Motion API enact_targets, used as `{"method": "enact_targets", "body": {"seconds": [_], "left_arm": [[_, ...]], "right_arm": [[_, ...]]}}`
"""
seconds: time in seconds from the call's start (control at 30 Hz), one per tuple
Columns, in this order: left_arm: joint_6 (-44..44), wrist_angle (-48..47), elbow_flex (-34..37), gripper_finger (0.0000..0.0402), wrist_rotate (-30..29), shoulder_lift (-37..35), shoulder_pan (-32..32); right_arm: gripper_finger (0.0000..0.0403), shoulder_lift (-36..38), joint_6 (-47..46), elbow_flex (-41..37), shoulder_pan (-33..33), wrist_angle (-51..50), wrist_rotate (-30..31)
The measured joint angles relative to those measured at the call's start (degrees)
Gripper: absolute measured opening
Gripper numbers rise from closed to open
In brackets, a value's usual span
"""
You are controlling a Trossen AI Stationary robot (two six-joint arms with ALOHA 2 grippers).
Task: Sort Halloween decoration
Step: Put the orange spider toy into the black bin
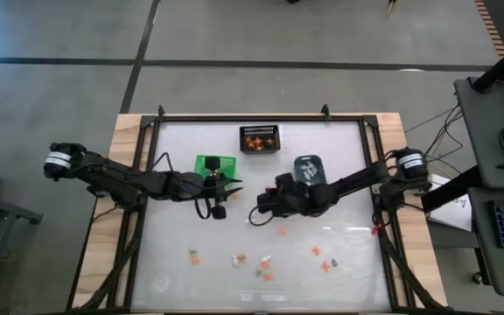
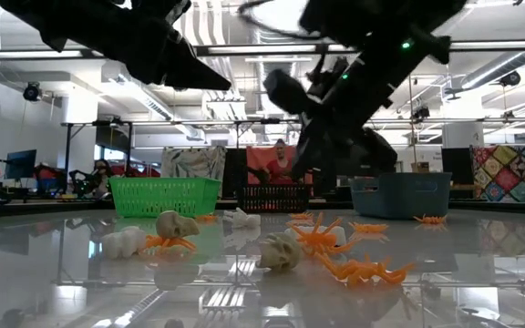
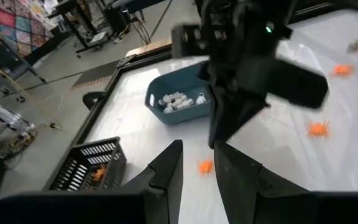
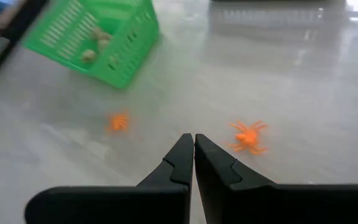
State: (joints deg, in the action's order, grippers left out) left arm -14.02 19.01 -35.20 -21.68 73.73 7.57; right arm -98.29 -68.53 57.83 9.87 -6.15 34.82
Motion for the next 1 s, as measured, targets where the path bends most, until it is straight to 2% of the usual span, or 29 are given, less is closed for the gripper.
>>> {"method": "enact_targets", "body": {"seconds": [0.23, 0.37, 0.7, 0.77, 0.87, 0.93, 1.0], "left_arm": [[-7.00, 0.36, -0.76, 0.0074, -0.28, -0.11, -1.42], [-10.00, 0.24, -0.74, 0.0075, -0.26, -0.67, -2.51], [-14.20, 0.37, -0.78, 0.0075, -0.06, -2.73, -7.59], [-13.70, 0.25, -1.17, 0.0075, 2.58, -2.50, -9.47], [-11.28, 0.28, -1.46, 0.0075, 11.71, -1.41, -12.14], [-10.14, -0.03, -1.45, 0.0075, 12.70, -0.71, -13.13], [-9.67, -0.01, -1.42, 0.0075, 10.90, -0.70, -13.76]], "right_arm": [[0.0009, -6.07, -5.38, 11.47, -1.22, -17.41, -0.95], [0.0009, -8.10, -8.43, 15.00, -2.44, -24.75, -1.42], [0.0009, -11.23, -9.57, 15.08, -3.60, -24.83, -1.42], [0.0009, -12.16, -10.08, 15.08, -3.53, -24.42, -1.59], [0.0009, -13.21, -10.54, 15.03, -3.50, -24.46, -1.90], [0.0009, -13.28, -10.56, 15.03, -3.37, -24.44, -1.94], [0.0009, -13.26, -10.56, 15.03, -3.28, -24.41, -1.90]]}}
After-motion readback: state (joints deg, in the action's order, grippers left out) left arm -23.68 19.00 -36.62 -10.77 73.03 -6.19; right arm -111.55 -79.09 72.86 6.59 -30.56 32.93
